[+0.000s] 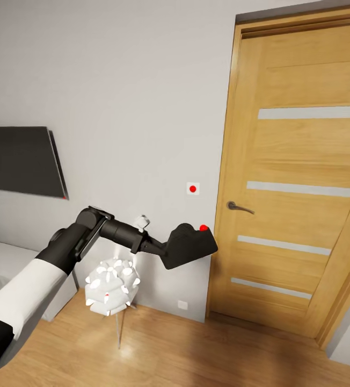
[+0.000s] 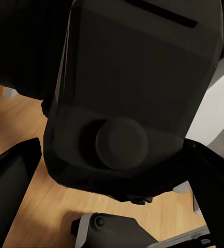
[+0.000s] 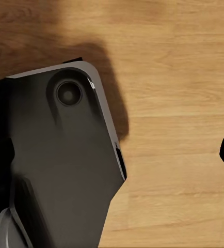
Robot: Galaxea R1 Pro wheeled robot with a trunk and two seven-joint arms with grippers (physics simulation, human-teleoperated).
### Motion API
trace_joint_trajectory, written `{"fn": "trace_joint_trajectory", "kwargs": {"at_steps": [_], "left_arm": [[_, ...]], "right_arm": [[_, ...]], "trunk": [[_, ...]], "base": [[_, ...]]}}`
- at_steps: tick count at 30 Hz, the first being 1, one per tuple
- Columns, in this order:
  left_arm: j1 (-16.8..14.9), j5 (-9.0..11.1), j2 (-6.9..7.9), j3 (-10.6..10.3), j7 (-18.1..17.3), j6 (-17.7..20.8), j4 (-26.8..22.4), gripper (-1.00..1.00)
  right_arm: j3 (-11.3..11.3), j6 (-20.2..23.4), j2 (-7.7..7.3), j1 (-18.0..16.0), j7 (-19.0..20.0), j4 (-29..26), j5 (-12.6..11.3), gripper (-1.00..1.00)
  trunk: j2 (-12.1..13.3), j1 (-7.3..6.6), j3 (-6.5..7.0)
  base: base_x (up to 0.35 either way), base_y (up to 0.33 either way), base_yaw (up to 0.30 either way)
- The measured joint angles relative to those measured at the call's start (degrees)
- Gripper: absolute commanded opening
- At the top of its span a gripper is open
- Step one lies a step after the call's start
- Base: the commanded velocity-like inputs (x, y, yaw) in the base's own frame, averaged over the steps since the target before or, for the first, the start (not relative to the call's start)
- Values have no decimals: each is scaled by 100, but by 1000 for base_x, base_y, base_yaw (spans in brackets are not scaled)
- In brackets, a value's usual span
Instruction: Attach the digital camera to the camera tripod in the bedroom.
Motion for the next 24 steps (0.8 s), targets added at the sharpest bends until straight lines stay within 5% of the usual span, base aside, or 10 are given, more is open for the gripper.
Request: {"fn": "trace_joint_trajectory", "kwargs": {"at_steps": [14, 24], "left_arm": [[0, 0, 1, 0, 0, 5, 14, -100], [-1, 1, -1, -1, 1, 14, 24, -100]], "right_arm": [[2, -1, 0, 0, 2, 0, 0, 100], [1, 1, 0, 0, -3, 0, -1, 100]], "trunk": [[0, 0, 0], [0, 0, 0]], "base": [[-4, -281, 0], [0, -48, 131]]}}
